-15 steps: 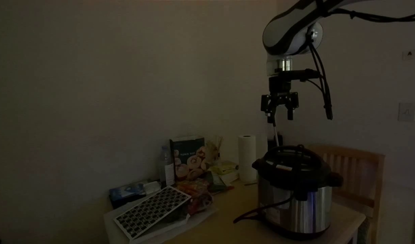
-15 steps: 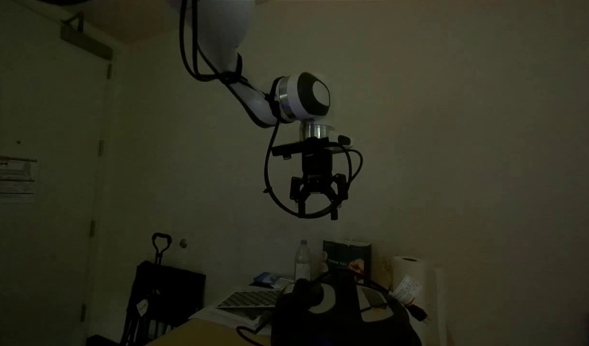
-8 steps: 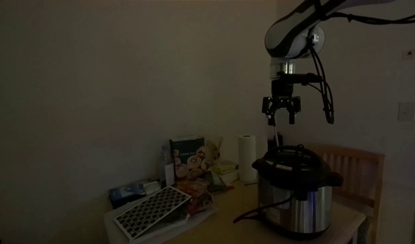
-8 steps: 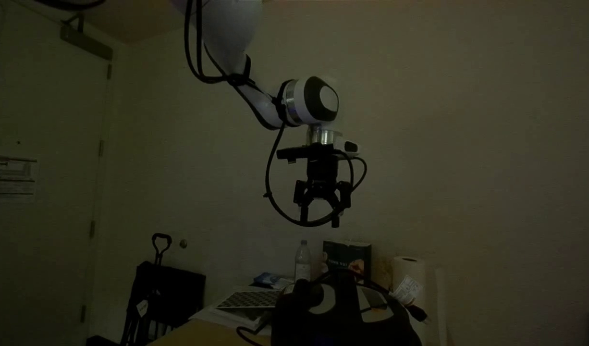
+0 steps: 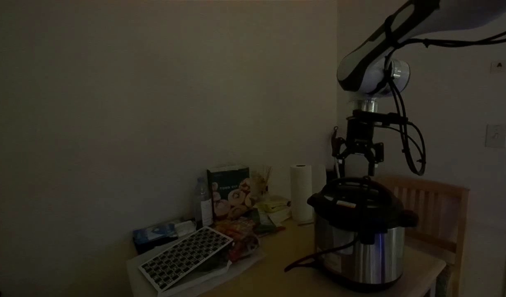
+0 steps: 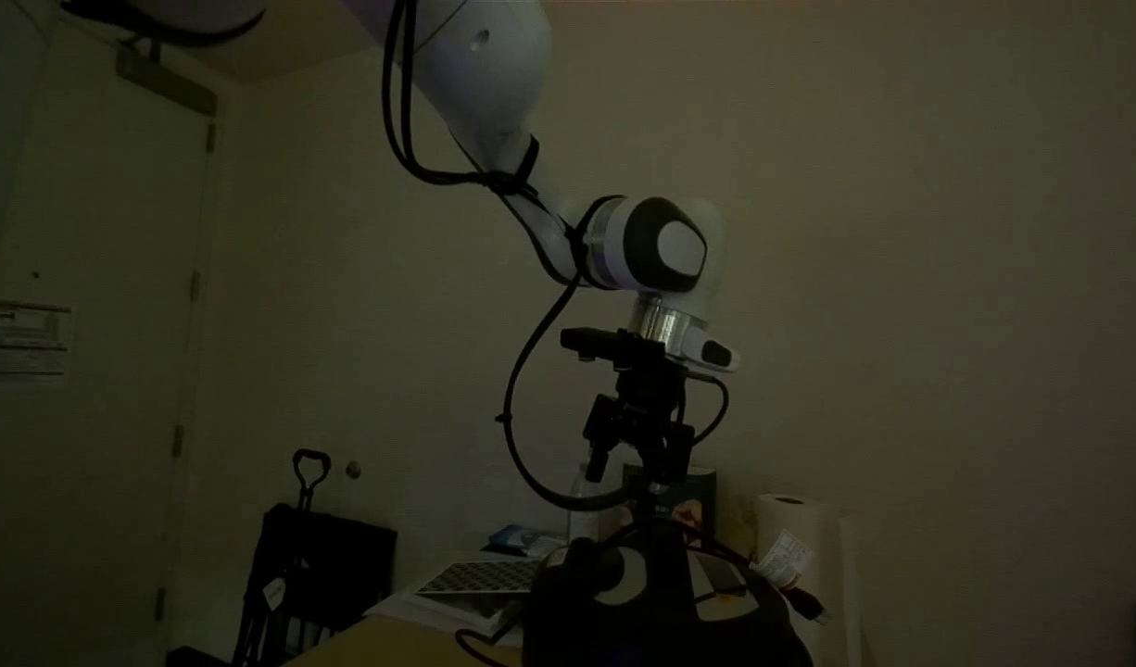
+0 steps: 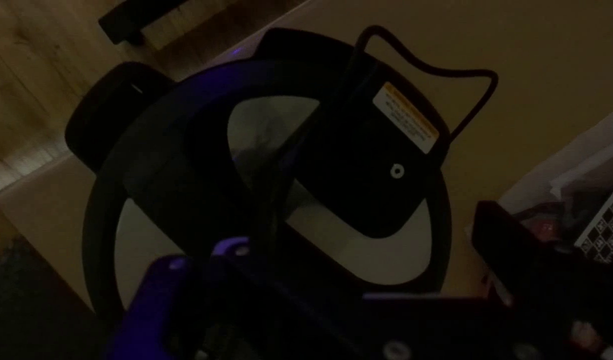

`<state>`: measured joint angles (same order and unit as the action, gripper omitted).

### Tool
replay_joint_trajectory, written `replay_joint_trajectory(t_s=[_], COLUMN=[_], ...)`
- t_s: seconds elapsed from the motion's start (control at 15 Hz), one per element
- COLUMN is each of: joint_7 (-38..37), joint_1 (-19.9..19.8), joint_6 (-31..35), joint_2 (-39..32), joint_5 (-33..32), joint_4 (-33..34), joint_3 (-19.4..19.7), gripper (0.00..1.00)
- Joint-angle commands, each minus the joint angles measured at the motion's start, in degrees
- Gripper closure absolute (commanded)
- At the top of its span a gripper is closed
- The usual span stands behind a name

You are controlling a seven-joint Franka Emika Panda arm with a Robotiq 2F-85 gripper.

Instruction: Put the cable of the cooker to the side

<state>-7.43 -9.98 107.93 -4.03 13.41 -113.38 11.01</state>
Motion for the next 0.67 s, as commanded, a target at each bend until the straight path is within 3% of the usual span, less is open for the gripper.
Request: replay_joint_trajectory(t_s=[0.0, 0.33, 0.6], joint_7=[-0.1, -3.7, -14.0], joint_1=[-0.4, -0.4, -0.4], joint_6=[-0.1, -2.1, -7.3], joint_2=[-0.1, 0.8, 1.8], joint_5=[0.0, -3.0, -5.8], joint_4=[-0.1, 0.2, -0.5], joint_3=[-0.2, 0.1, 0.8], gripper=[0.00, 0.00, 0.00])
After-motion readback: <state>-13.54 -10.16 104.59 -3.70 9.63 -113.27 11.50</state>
